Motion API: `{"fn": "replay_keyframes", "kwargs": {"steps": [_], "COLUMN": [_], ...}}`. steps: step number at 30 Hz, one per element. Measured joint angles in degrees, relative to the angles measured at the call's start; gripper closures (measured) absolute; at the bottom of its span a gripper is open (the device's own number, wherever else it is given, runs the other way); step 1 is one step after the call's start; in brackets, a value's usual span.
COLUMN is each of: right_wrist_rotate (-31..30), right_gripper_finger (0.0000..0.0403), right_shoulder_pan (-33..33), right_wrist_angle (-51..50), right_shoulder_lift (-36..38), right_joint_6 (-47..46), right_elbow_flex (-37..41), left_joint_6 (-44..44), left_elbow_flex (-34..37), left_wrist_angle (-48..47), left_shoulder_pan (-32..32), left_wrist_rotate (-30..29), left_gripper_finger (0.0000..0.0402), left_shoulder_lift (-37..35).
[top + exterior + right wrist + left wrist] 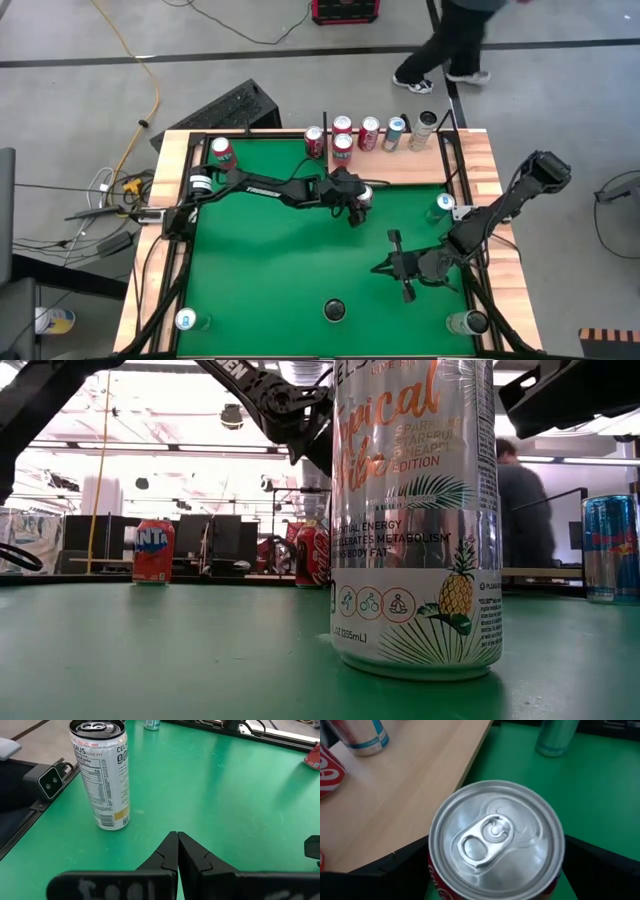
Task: Place canned beverage on shelf
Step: Move the bottom red white soda can near the shelf, then put the bottom red white soda can on the shelf aligned with the other red white soda can
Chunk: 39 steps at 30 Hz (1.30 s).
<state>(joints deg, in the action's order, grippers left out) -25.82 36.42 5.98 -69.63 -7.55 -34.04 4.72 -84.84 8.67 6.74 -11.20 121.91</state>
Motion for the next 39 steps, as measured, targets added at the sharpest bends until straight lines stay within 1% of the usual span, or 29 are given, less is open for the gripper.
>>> {"fn": "replay_keyframes", "kwargs": {"steps": [9, 13, 17, 20, 23, 24, 26, 28, 31, 33, 35, 36, 39], "right_wrist_rotate": [0.0, 0.0, 0.0, -0.7, -1.3, -1.4, -1.4, -1.4, -1.4, -1.4, -1.3, -1.3, -1.3], "right_gripper_finger": [0.0376, 0.0376, 0.0376, 0.0376, 0.0376, 0.0376, 0.0376, 0.0376, 0.0376, 0.0376, 0.0376, 0.0376, 0.0376], "right_shoulder_pan": [0.0, 0.0, -0.1, -0.9, -2.4, -3.0, -4.4, -5.6, -7.3, -8.3, -9.4, -9.9, -11.2], "right_wrist_angle": [0.0, 0.0, 0.3, 0.3, 0.1, 0.3, 0.0, -1.0, -1.7, -2.4, -2.3, -2.3, -2.3], "right_shoulder_lift": [0.0, 0.0, 0.0, 0.0, 0.6, 1.0, 1.7, 2.5, 3.6, 4.1, 4.1, 4.1, 3.7], "right_joint_6": [-0.1, -0.1, -0.1, 0.0, 0.0, 0.0, 0.0, -0.1, -0.1, -0.1, -0.1, -0.1, -0.7], "right_elbow_flex": [0.0, 0.0, 0.0, 0.0, 0.0, 0.0, -0.6, -1.8, -4.2, -5.2, -6.2, -6.5, -7.4], "left_joint_6": [0.0, -2.1, -5.0, -6.1, -5.9, -5.4, -4.5, -3.9, -3.4, -1.5, 0.8, 1.3, 1.2], "left_elbow_flex": [0.0, 0.1, 0.1, 0.1, 0.1, 0.1, 0.1, 1.0, 7.1, 13.2, 21.0, 25.6, 40.2], "left_wrist_angle": [-0.3, -0.6, -2.6, -8.0, -18.3, -22.3, -31.8, -39.5, -43.9, -43.6, -40.5, -37.1, -24.6], "left_shoulder_pan": [0.0, 0.0, 0.0, 0.0, -0.3, -0.7, -2.3, -4.8, -9.5, -12.4, -14.5, -15.3, -16.2], "left_wrist_rotate": [0.0, -0.4, -2.9, -3.1, -4.2, -5.5, -9.9, -16.4, -26.4, -29.8, -30.7, -30.7, -26.7], "left_gripper_finger": [0.0025, 0.0025, 0.0025, 0.0024, 0.0024, 0.0024, 0.0024, 0.0024, 0.0024, 0.0024, 0.0024, 0.0024, 0.0024], "left_shoulder_lift": [-0.9, -4.3, -9.6, -15.2, -21.9, -24.0, -28.4, -32.5, -40.5, -47.4, -55.1, -59.1, -70.9]}}
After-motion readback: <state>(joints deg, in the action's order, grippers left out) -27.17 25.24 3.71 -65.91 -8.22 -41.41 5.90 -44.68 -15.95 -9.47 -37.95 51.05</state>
